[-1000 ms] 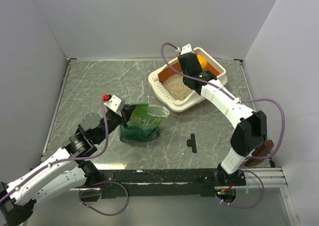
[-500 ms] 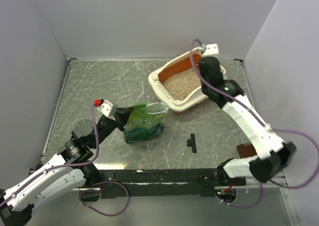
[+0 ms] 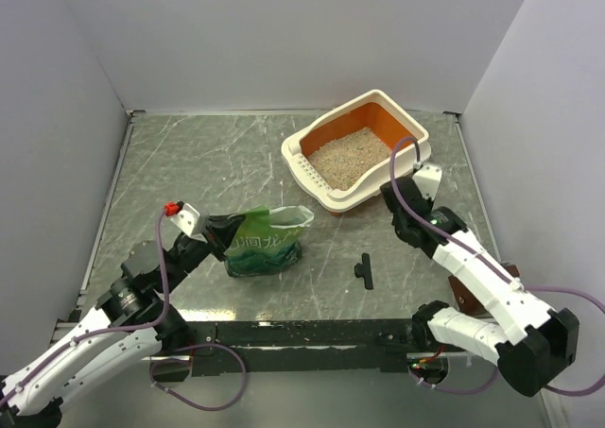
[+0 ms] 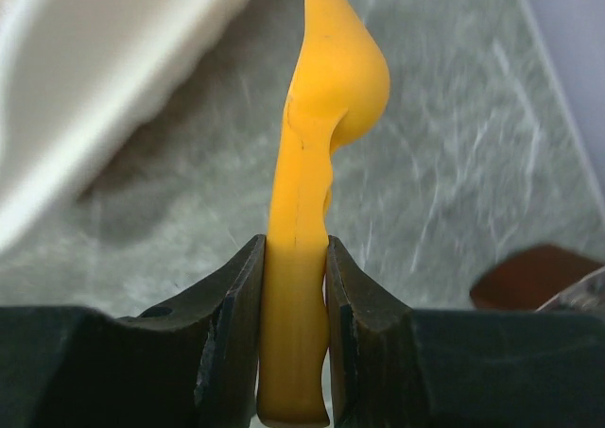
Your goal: Fill the litter box with clean litter
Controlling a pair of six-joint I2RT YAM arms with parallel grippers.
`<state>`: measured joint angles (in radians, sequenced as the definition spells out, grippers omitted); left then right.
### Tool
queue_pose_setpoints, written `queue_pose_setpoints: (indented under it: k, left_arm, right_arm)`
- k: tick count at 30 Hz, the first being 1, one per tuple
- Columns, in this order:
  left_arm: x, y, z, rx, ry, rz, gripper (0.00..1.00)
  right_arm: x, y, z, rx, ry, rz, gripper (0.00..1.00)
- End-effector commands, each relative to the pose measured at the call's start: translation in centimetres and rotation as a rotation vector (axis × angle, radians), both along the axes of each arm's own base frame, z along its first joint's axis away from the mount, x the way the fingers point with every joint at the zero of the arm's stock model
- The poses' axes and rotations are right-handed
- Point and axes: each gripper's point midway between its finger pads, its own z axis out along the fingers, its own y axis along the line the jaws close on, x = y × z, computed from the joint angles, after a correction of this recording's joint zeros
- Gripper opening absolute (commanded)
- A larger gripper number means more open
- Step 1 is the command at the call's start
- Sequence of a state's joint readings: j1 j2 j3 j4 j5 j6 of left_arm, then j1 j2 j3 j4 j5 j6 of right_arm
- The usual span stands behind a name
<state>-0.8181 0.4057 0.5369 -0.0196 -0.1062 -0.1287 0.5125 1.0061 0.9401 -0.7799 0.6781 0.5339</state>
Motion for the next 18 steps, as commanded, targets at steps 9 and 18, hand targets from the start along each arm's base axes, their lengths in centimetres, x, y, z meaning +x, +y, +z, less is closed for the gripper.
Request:
queue_pose_setpoints:
  k: [9, 18]
  left_arm:
    - [-0.8, 0.4, 3.5, -0.121, -0.071, -0.015, 0.01]
    - [-0.3, 0.5, 3.0, -0.097, -0.066, 0.01, 0.01]
  right_arm:
    - [1.0, 0.0, -10.5, 0.2, 0.156, -0.18, 0.0]
    - [2.4, 0.4, -15.3, 0.277, 0.297, -0.164, 0.03]
